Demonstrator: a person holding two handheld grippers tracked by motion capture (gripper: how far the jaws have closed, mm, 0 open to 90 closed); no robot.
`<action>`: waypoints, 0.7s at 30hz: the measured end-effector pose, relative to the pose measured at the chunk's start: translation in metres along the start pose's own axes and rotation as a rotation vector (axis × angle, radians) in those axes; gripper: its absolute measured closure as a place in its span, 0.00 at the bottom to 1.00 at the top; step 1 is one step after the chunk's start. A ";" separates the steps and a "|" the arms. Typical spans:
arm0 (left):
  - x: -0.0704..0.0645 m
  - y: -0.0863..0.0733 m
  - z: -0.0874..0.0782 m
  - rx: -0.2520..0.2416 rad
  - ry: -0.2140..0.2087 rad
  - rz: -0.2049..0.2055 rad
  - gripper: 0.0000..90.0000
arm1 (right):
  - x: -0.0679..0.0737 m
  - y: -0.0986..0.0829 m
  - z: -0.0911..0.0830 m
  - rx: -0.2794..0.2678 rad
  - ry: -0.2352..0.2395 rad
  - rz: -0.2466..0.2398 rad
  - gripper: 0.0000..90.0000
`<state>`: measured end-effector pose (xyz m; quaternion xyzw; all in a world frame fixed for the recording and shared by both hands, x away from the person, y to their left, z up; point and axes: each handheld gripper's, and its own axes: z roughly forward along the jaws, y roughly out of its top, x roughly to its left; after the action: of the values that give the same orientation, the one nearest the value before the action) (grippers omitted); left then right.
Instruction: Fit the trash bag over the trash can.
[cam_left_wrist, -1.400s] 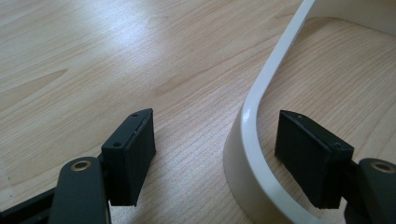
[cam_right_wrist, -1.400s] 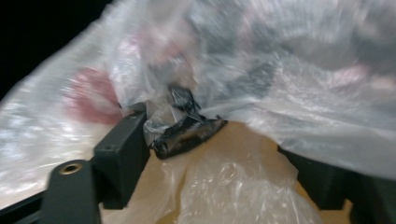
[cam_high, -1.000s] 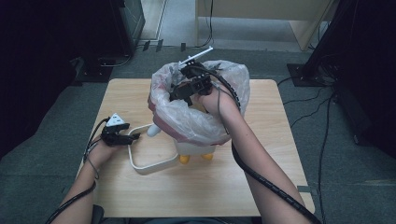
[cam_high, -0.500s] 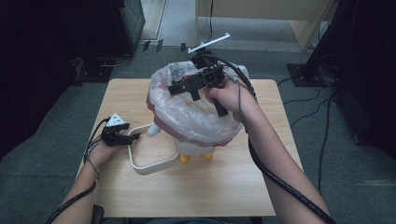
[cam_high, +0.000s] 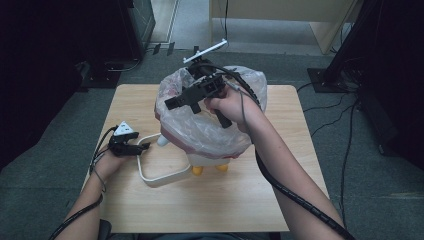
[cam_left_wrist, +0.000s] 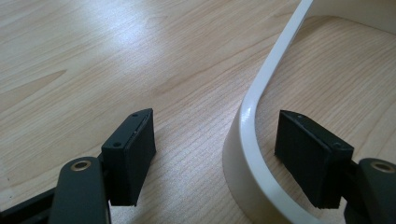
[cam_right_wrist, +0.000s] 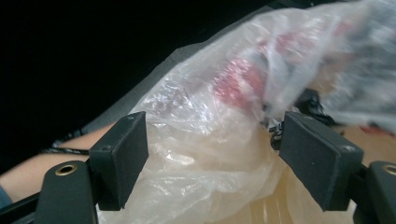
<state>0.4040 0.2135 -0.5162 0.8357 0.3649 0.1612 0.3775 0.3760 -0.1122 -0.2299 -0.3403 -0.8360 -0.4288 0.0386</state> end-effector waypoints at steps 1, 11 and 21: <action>0.000 0.000 0.000 0.000 0.000 0.000 0.32 | 0.000 0.000 0.003 0.011 -0.002 -0.015 0.26; 0.000 0.000 0.000 -0.001 -0.003 -0.004 0.32 | -0.008 -0.008 0.029 0.042 0.015 0.001 0.18; 0.000 0.000 0.000 0.000 -0.001 0.001 0.32 | -0.010 0.004 -0.006 -0.048 0.006 0.025 0.19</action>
<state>0.4040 0.2136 -0.5163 0.8358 0.3644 0.1608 0.3778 0.3845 -0.1206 -0.2273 -0.3502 -0.8210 -0.4493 0.0384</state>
